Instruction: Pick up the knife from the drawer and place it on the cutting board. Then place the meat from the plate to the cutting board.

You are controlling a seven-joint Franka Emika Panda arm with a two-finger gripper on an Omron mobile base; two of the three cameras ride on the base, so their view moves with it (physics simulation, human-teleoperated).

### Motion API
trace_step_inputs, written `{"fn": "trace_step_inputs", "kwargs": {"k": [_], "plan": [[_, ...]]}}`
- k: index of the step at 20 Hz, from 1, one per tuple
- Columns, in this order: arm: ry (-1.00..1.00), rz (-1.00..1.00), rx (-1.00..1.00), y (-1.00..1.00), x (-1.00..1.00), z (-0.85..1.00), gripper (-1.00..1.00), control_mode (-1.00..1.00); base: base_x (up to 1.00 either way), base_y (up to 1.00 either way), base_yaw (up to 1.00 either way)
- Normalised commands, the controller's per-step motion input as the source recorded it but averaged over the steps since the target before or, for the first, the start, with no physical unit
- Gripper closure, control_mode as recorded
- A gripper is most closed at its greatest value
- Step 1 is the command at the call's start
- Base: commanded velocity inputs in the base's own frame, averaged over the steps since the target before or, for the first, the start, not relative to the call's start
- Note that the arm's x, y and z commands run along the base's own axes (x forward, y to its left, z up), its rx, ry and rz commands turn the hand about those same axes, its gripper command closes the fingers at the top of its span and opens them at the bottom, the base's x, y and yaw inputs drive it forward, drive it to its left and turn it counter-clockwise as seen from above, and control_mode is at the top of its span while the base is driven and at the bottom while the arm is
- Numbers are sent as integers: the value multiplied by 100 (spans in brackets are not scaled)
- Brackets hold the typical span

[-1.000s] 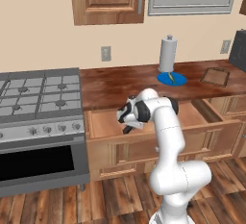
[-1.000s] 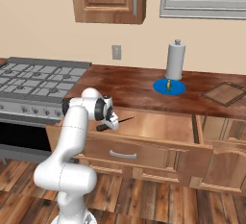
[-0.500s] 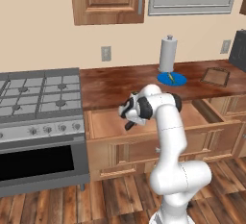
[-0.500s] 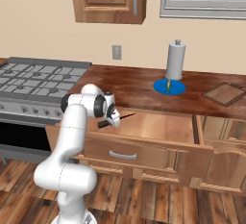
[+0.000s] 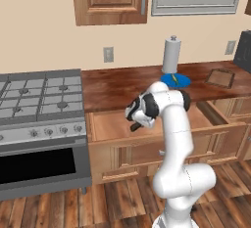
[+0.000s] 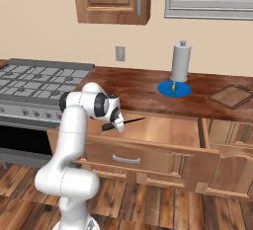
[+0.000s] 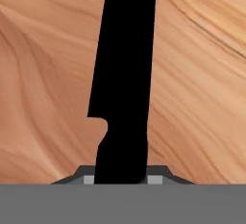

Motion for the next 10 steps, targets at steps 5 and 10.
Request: {"fn": "trace_step_inputs", "kwargs": {"k": [5, 10], "plan": [[1, -26, 5, -27, -20, 69, 100, -100, 0, 0, 0], [0, -25, 3, -20, -29, 75, 100, -100, 0, 0, 0]]}}
